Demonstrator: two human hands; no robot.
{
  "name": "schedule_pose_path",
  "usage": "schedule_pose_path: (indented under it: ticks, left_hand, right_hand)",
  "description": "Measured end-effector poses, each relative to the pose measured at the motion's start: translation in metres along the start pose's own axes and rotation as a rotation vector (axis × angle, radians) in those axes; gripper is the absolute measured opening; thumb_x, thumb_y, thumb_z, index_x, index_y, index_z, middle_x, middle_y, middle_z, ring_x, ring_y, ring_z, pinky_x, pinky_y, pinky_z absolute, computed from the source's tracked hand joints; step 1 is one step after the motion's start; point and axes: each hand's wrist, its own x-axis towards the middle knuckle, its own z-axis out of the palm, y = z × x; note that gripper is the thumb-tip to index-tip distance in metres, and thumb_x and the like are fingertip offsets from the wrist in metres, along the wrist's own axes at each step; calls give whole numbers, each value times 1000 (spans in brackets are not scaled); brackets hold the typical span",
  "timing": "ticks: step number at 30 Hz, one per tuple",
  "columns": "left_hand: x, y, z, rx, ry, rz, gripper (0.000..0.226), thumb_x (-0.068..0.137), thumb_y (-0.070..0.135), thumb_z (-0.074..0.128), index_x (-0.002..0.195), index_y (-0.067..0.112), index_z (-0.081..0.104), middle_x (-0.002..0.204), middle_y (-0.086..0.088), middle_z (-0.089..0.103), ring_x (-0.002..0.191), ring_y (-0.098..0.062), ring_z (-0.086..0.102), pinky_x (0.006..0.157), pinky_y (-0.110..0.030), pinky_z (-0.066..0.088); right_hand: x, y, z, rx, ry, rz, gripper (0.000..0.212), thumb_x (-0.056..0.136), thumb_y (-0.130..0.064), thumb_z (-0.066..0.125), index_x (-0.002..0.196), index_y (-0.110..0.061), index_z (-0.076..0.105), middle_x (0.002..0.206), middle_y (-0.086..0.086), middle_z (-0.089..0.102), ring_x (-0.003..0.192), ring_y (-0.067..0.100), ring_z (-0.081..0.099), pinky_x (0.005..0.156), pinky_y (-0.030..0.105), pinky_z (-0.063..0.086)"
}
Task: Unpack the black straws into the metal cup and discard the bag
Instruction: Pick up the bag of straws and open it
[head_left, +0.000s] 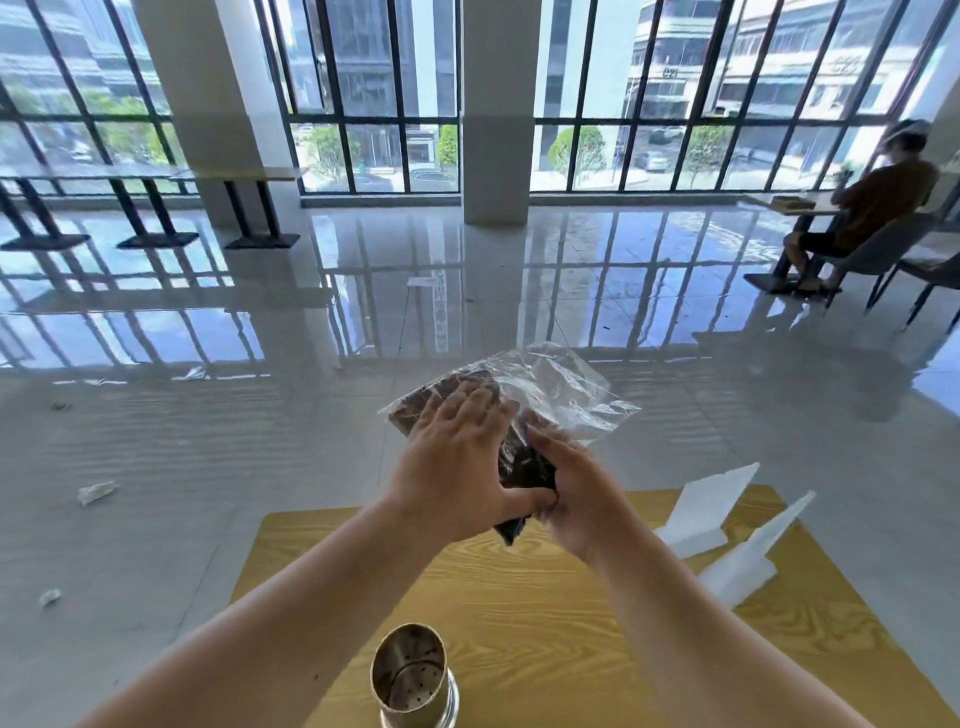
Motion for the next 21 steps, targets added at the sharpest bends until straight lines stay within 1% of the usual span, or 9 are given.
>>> schedule_pose_path:
  ticks: [2,4,7,9,11,12,15,18,21]
  left_hand:
    - [2,-1,-5,-18,-14,-7,114,71,96,53,163,35,28,174,-2,28,161,-26,20,132,-49,12]
    - [2,-1,-10,-34,-8,-21,108,72,93,58,159,32,38,167,-2,41,155,-26,33,128,-50,26]
    - [2,-1,-16,-44,31,-3,89,75,86,62,139,25,60,145,2,61,136,-24,53,112,-45,46]
    - [3,1,-19,-74,61,3,78,76,85,57,124,24,65,125,5,69,121,-22,61,101,-41,52]
    - [4,3,-22,-105,88,3,75,77,85,51,118,24,66,116,7,71,113,-20,64,95,-38,54]
    - [5,3,-22,-120,106,6,73,79,84,52,117,24,68,115,7,71,112,-20,64,93,-37,54]
    - [7,3,-24,-145,174,34,61,85,73,65,118,23,70,114,7,72,109,-19,65,90,-33,52]
    - [10,3,-29,-179,205,79,47,88,60,74,116,23,73,113,6,74,107,-19,67,85,-28,46]
    - [14,3,-39,-227,222,107,27,90,44,79,108,25,75,108,5,75,102,-19,68,79,-27,41]
  right_hand:
    - [-2,-3,9,-22,-72,-11,38,98,-26,74,134,-15,71,121,15,76,100,27,77,61,34,62]
    - [-6,-6,16,-36,-101,-26,43,93,-30,78,132,-14,72,119,16,76,96,27,77,55,32,62]
    - [-9,-9,19,-45,-102,-59,39,93,-31,76,128,-15,73,113,14,77,86,23,76,51,28,59]
    - [-11,-10,19,-52,-92,-68,38,95,-29,74,129,-12,71,109,13,76,80,20,75,54,29,59]
    - [-13,-11,19,-54,-83,-75,40,95,-29,74,130,-10,70,112,14,75,86,22,75,61,32,61]
    - [-14,-12,19,-44,-87,-81,37,94,-30,75,126,-12,73,112,14,76,88,23,75,62,34,62]
    - [-17,-18,22,-36,-132,-92,29,93,-33,74,117,-17,78,109,12,77,86,22,76,62,35,63]
    - [-18,-24,25,-39,-154,-101,28,99,-30,69,123,-16,74,110,13,75,86,21,75,64,35,63]
    - [-19,-28,26,-18,-154,-123,27,103,-22,66,127,-12,69,113,15,75,92,23,76,68,33,63]
